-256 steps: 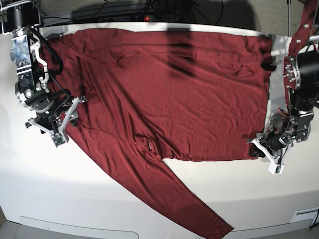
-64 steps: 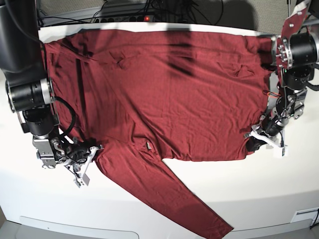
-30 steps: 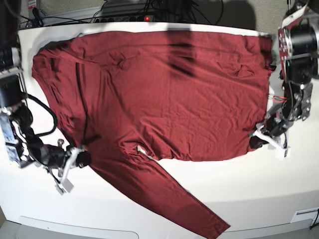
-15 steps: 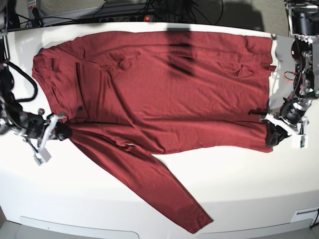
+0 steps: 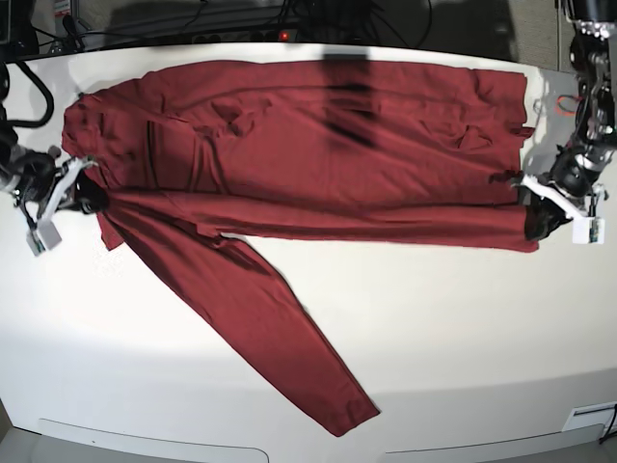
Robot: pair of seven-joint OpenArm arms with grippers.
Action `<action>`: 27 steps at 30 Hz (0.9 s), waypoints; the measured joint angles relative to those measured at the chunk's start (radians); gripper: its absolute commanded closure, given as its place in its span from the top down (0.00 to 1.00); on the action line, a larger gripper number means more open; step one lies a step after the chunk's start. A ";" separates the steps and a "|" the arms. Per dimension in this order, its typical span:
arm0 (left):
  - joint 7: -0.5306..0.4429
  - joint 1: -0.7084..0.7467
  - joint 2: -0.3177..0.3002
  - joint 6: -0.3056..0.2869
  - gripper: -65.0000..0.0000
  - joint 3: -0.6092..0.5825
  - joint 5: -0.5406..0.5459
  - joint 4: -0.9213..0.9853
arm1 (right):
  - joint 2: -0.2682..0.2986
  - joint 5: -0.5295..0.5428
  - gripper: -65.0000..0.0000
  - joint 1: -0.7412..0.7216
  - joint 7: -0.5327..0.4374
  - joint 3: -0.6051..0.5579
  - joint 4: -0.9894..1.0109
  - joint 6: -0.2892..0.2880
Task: Fold the T-shirt properly
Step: 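Lift the gripped shirt sides and fold them inward with both grippers, then open the right gripper and release the folded side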
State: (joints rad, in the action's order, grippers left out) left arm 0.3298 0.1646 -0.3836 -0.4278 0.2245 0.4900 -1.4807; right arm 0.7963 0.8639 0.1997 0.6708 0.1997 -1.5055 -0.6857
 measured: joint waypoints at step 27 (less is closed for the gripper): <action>0.043 0.201 0.001 -0.001 0.00 0.033 -0.079 -0.100 | -0.116 -0.107 0.01 0.194 -0.002 0.179 -0.011 0.002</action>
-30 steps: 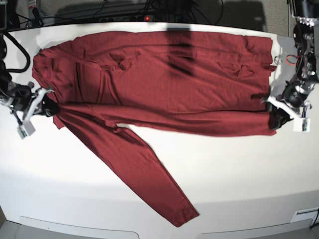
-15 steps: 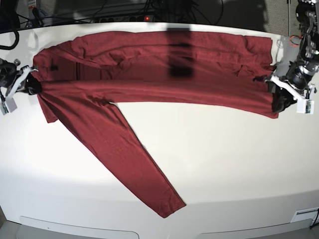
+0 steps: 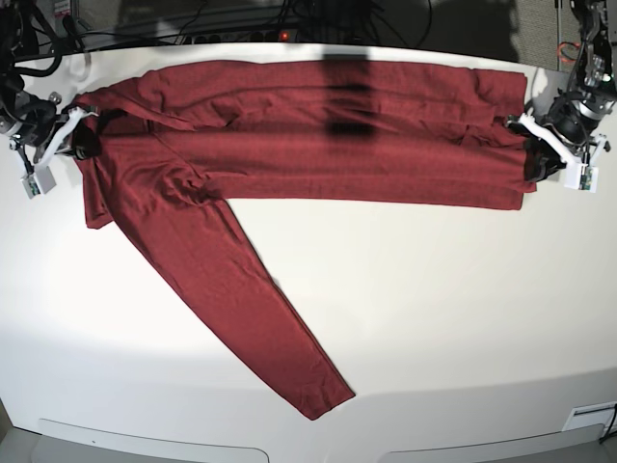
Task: Fold the T-shirt properly
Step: 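Open the right gripper and release the folded side, then move the right gripper to the loose sleeve cuff and grasp it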
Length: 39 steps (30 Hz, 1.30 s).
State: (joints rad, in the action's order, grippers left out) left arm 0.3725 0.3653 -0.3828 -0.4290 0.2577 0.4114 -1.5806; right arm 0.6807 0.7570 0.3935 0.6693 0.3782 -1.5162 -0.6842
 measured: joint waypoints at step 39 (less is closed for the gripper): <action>-0.074 -0.018 0.067 0.000 0.55 0.003 0.005 0.000 | -0.328 -0.506 0.53 -1.016 -0.042 -0.401 0.652 0.064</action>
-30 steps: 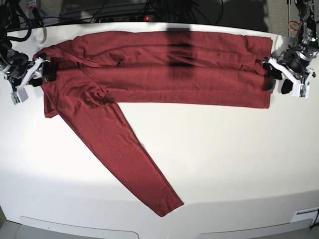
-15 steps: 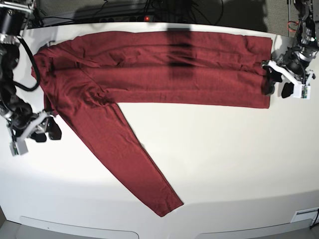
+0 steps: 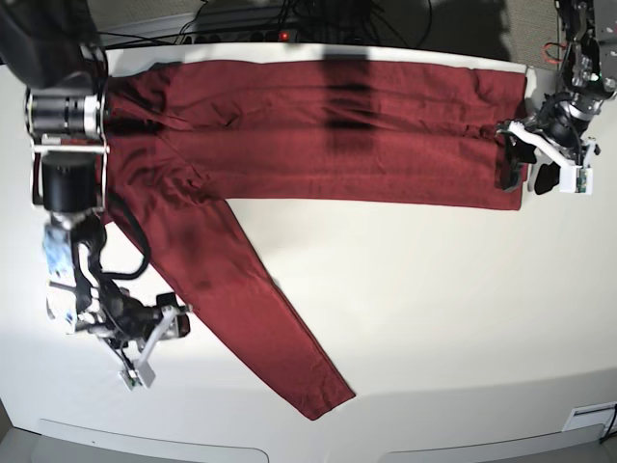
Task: Fold the T-shirt properly
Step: 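Move the right gripper to the loose sleeve cuff and grasp it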
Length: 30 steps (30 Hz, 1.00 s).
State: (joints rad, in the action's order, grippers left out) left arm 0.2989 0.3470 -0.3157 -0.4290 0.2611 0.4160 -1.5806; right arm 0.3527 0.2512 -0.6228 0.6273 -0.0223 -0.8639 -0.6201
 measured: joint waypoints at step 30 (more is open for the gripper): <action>0.000 0.002 0.003 0.000 0.55 0.000 0.000 0.000 | -0.101 -0.337 0.53 -0.136 -0.194 -0.005 0.475 0.041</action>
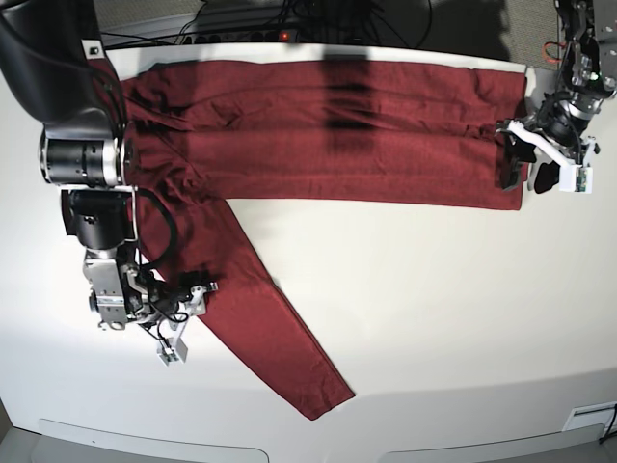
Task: Fold the T-shirt properly
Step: 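Move the right gripper to the loose sleeve cuff and grasp it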
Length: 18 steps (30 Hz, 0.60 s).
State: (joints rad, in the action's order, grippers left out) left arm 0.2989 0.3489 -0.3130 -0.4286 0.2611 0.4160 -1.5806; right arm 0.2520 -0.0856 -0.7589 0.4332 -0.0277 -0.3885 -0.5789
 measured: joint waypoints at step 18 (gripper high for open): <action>0.000 0.000 0.000 0.000 0.55 0.000 0.000 0.000 | -0.011 0.029 0.00 0.031 -0.036 0.001 -0.006 0.006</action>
State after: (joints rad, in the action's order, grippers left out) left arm 0.2989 0.3489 -0.3130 -0.4286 0.2611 0.4156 -1.5806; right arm 0.2409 -0.0566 -0.7280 0.3973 -0.0269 -0.3943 -0.5724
